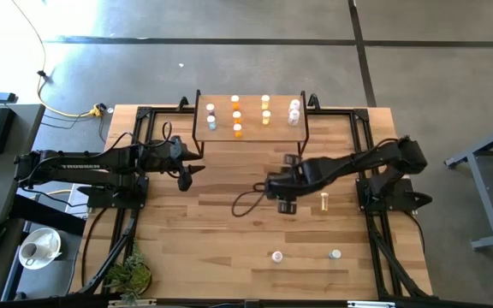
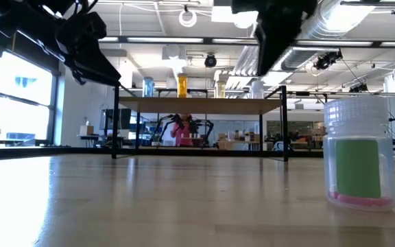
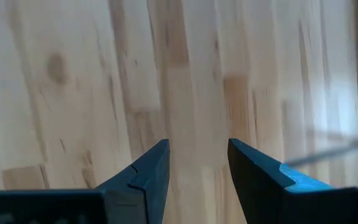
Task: Pick and place medicine bottles onto shelf by color
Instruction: Put the blue pill bottle on the shelf aligned with the other blue pill bottle
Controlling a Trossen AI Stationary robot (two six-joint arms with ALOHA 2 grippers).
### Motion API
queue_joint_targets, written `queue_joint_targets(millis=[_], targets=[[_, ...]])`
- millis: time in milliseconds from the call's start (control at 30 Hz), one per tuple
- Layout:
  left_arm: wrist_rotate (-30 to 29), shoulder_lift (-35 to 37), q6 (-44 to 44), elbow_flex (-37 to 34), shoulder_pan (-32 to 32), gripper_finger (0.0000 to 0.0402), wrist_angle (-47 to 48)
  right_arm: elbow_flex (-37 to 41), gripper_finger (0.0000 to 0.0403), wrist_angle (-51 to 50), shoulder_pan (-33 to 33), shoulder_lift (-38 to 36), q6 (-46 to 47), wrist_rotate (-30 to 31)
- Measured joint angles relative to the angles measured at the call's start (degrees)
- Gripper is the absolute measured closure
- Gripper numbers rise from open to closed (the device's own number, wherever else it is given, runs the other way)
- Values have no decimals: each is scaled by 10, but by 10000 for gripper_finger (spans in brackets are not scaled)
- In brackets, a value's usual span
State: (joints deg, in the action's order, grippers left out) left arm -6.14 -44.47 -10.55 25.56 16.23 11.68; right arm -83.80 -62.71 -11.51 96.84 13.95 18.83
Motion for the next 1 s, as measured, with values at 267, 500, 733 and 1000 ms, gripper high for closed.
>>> queue_joint_targets(millis=[267, 500, 733, 1000], targets=[[0, 0, 2, 0, -13, 227, -21, 123, 249, 5, -76, -86, 223, 43], [0, 0, -6, 0, -27, 227, -25, 211, 249, 4, -169, -158, 421, 56], [-1, 0, -15, 0, -42, 227, -25, 258, 249, 5, -277, -185, 562, 54], [-3, 0, -26, 0, -59, 227, -25, 274, 249, 10, -397, -185, 718, 42]])
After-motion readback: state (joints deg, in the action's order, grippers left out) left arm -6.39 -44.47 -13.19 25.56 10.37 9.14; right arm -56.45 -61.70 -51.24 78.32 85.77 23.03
